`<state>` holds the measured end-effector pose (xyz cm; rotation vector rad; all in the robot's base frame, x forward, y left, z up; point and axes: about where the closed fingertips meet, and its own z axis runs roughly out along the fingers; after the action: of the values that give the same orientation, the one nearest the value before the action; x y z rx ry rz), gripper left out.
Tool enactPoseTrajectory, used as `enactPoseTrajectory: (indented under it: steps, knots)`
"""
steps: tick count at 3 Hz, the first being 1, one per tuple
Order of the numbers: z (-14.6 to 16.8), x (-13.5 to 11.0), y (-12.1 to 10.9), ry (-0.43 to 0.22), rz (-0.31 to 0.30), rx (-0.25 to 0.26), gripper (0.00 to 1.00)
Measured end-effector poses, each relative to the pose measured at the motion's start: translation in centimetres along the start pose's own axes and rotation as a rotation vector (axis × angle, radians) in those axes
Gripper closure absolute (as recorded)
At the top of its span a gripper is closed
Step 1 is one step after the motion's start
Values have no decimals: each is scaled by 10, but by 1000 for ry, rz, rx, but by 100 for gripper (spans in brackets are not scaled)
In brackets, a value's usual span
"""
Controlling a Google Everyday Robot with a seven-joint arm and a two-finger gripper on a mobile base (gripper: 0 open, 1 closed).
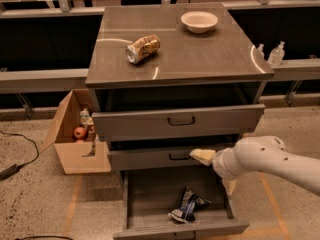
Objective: Pick blue chip bag from bottom drawer and place on counter
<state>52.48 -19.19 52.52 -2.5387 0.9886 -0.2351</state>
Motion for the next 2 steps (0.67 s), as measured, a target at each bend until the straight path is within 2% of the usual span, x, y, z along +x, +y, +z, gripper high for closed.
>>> enactPoseTrajectory:
  steps: [1,2]
  knots:
    - [52,-2,11,-18,-121,-64,0]
    - [109,-14,24,-49,-213,-142,0]
